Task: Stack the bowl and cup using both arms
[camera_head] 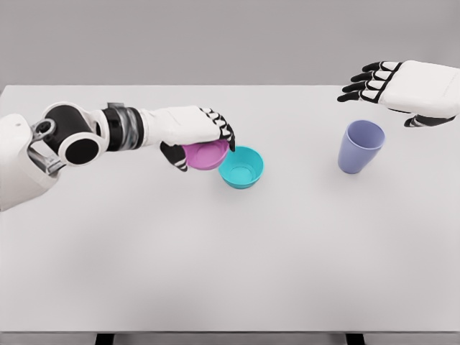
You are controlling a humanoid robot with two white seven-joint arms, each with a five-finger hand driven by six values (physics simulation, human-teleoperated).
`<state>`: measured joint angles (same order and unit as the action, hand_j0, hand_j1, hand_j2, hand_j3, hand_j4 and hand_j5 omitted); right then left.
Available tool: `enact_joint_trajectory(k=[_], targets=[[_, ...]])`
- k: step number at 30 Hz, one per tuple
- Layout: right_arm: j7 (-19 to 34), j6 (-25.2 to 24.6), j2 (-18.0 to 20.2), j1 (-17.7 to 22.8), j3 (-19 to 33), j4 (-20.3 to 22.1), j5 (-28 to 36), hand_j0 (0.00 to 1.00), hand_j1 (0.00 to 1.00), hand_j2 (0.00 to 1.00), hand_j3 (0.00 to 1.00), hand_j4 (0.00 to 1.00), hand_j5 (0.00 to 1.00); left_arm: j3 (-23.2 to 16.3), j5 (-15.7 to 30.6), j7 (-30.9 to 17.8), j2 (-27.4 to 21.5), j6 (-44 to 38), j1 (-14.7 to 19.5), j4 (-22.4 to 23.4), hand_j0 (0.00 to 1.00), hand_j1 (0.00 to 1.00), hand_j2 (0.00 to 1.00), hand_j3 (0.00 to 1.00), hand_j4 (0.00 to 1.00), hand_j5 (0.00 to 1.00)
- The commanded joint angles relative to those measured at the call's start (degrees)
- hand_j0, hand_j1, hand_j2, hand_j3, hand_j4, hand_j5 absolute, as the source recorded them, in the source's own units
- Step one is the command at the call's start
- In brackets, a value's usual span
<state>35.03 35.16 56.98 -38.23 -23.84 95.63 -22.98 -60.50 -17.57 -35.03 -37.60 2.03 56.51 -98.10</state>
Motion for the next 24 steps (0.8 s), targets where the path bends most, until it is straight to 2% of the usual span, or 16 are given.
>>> enact_joint_trajectory(k=[1, 24], targets=[[0.0, -0.2, 0.1, 0.0, 0.0, 0.0, 0.2, 1.0, 1.0, 1.0, 1.0, 1.0, 1.0, -0.1, 0.0, 0.0, 1.0, 0.2, 0.0, -0.2, 0.68, 0.68, 0.68, 0.68, 0.68, 0.68], [0.0, -0.2, 0.1, 0.0, 0.0, 0.0, 0.2, 1.0, 1.0, 1.0, 1.0, 1.0, 1.0, -0.6, -3.7, 0.0, 7.7, 0.2, -0.3, 1.7, 0.69, 0.69, 0.69, 0.69, 0.69, 0.69]])
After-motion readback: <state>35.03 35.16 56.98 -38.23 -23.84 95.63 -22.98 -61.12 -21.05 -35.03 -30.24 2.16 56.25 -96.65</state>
